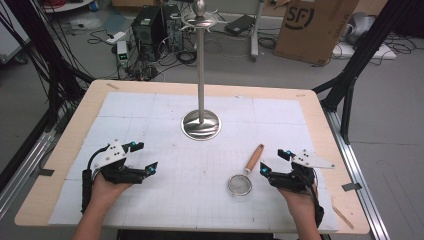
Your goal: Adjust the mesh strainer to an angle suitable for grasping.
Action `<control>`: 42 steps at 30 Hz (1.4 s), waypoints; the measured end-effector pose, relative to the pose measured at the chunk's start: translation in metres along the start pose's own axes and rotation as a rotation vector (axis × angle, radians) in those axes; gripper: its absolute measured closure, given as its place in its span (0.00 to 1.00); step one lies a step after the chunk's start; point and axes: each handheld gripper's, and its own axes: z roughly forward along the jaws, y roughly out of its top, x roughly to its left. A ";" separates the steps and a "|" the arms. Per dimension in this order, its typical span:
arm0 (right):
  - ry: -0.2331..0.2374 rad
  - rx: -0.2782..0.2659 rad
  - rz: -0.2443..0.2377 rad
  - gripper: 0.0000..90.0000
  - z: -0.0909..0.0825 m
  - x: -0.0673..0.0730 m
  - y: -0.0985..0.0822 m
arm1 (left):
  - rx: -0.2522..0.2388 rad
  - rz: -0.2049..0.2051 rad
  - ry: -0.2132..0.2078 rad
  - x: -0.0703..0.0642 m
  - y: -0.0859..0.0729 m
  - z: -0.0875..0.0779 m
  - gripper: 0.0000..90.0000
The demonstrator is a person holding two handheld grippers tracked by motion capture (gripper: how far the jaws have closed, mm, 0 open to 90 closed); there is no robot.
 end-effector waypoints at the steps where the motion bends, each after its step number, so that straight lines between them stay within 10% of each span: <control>1: -0.002 0.000 -0.004 0.16 0.000 -0.001 0.000 | 0.002 0.000 0.005 0.000 0.000 0.001 0.17; 21: 0.009 0.026 -0.012 0.19 0.004 -0.002 -0.009 | -0.005 -0.017 -0.007 0.001 -0.001 0.000 0.17; 30: 0.059 0.115 0.053 0.58 0.007 -0.003 -0.014 | -0.020 -0.013 -0.008 0.001 0.000 -0.001 0.18; 42: 0.091 0.163 0.037 0.84 0.012 0.000 -0.014 | -0.006 -0.005 -0.008 0.000 -0.001 0.001 0.18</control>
